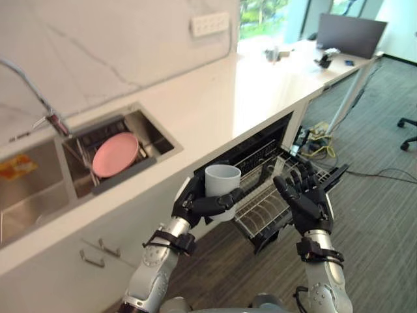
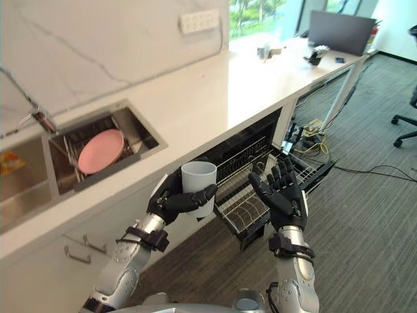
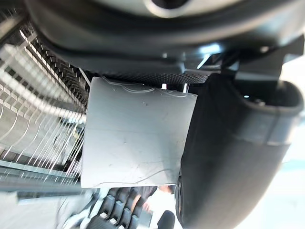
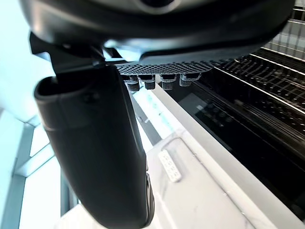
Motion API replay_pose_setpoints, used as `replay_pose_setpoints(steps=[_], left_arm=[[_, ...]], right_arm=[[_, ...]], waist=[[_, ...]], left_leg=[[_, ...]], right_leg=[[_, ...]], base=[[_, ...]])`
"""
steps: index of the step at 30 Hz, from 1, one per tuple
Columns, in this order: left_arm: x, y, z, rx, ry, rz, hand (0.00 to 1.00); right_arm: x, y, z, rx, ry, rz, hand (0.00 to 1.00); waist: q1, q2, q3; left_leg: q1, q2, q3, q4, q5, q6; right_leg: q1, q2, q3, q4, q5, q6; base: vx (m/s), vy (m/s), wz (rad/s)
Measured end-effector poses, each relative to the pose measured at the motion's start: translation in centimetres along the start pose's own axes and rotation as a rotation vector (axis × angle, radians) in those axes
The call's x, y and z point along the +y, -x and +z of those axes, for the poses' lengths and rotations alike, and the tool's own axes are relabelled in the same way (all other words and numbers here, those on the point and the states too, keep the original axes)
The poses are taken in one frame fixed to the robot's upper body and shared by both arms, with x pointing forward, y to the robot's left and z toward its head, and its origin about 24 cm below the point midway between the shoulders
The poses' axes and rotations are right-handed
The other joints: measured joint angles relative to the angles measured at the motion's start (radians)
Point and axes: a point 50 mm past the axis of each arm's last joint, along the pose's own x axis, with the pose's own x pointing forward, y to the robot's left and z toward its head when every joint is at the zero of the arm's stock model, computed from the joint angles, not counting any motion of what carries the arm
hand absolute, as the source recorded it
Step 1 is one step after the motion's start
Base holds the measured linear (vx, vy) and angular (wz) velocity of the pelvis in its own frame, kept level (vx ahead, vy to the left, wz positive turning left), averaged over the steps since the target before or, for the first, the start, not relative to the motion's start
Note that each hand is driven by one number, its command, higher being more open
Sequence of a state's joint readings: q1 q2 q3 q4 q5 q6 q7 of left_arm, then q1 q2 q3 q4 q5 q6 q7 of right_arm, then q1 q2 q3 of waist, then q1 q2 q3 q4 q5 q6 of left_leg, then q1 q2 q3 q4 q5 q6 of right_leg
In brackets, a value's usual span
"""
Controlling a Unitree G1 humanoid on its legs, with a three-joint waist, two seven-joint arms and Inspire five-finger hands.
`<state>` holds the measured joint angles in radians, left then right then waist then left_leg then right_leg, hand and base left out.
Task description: Walk over to the sink, pick up the cup, carry it to the dishwasher, place the cup inside the dishwasher, then close the dishwasher door
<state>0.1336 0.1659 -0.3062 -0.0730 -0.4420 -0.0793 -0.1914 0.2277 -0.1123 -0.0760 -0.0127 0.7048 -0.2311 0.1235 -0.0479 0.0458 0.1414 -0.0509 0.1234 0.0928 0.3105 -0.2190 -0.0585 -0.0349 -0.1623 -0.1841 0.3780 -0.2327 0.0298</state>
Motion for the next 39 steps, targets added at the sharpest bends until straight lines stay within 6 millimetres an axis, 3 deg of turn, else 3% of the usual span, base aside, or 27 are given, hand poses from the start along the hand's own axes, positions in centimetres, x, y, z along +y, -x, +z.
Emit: replay_pose_setpoints(steps=[1, 2, 3, 5, 11, 15, 18, 23, 28, 39], left_arm=[[-0.1, 0.1, -0.1, 0.002, 0.004, -0.003, 0.00], [-0.3, 0.2, -0.4, 0.008, 0.018, -0.002, 0.00], [-0.4, 0.2, -0.5, 0.011, 0.020, -0.004, 0.00], [-0.4, -0.1, 0.0, -0.014, 0.012, -0.017, 0.00], [-1.5, -1.5, 1.0, -0.060, -0.008, -0.097, 0.00], [-2.0, -2.1, 1.3, -0.068, -0.015, -0.110, 0.00], [-1.3, -2.1, 1.2, -0.045, -0.011, -0.029, 0.00], [0.8, -1.9, 1.3, -0.069, -0.056, 0.147, 0.00], [1.6, -1.7, 2.1, -0.118, -0.286, 0.245, 0.00], [0.6, -3.2, 4.1, -0.229, -0.644, 0.146, 0.00]], right_arm=[[0.0, 0.0, 0.1, 0.000, 0.004, 0.004, 1.00], [-0.2, 0.1, 0.2, 0.004, 0.015, 0.012, 1.00], [-0.2, 0.1, 0.2, 0.009, 0.019, 0.017, 1.00], [0.0, -0.2, 0.3, 0.004, 0.017, 0.044, 1.00], [0.0, -1.0, 1.1, -0.016, 0.048, 0.054, 1.00], [-0.6, -1.1, 1.7, -0.047, 0.024, 0.030, 1.00], [-0.7, -0.2, 1.0, 0.002, 0.013, 0.077, 1.00], [1.1, 0.1, -0.8, 0.108, -0.079, 0.238, 1.00], [3.2, 0.0, -2.0, 0.181, -0.218, 0.399, 1.00], [4.9, -0.5, -2.7, 0.236, -0.324, 0.495, 1.00]], waist=[[-0.001, 0.002, -0.001], [-0.006, 0.021, -0.014], [-0.011, 0.025, -0.021], [-0.026, 0.024, -0.026], [-0.033, 0.027, -0.033], [-0.044, 0.021, -0.045], [-0.046, 0.017, -0.063], [-0.024, -0.001, -0.076], [0.007, -0.019, -0.086], [0.006, -0.054, -0.108]], left_leg=[[0.000, -0.001, -0.011, -0.039, 0.042, -0.023], [0.006, 0.001, -0.008, -0.064, 0.124, -0.039], [0.012, -0.004, 0.010, -0.060, 0.136, -0.049], [0.002, -0.028, 0.040, -0.075, 0.136, -0.038], [0.090, -0.074, 0.031, -0.252, 0.209, -0.023], [0.094, -0.077, 0.032, -0.275, 0.216, -0.022], [0.091, -0.075, 0.035, -0.279, 0.214, -0.019], [0.074, -0.069, 0.035, -0.278, 0.217, -0.012], [0.066, -0.074, 0.023, -0.280, 0.220, -0.007], [0.047, -0.080, -0.001, -0.281, 0.224, -0.001]], right_leg=[[-0.005, 0.002, 0.017, 0.000, 0.001, 0.004], [-0.012, 0.012, 0.044, 0.000, 0.002, 0.019], [-0.015, 0.005, 0.069, -0.003, 0.007, 0.035], [-0.037, -0.020, 0.090, -0.012, 0.024, 0.065], [-0.002, -0.057, 0.058, -0.051, 0.033, 0.080], [0.019, -0.056, 0.048, -0.105, 0.052, 0.100], [0.036, -0.046, 0.046, -0.161, 0.083, 0.107], [0.069, -0.030, 0.034, -0.267, 0.144, 0.112], [0.107, -0.026, 0.010, -0.350, 0.185, 0.114], [0.127, -0.025, -0.019, -0.402, 0.210, 0.115]], base=[[0.09, 0.134, -0.86], [0.15, 0.164, -0.76], [0.19, 0.160, -0.65], [0.19, 0.158, -0.29], [0.08, 0.045, 0.13], [0.02, 0.011, 0.02], [0.02, 0.030, -0.06], [0.00, 0.010, 0.00], [0.00, 0.018, 0.11], [0.00, -0.001, 0.05]])
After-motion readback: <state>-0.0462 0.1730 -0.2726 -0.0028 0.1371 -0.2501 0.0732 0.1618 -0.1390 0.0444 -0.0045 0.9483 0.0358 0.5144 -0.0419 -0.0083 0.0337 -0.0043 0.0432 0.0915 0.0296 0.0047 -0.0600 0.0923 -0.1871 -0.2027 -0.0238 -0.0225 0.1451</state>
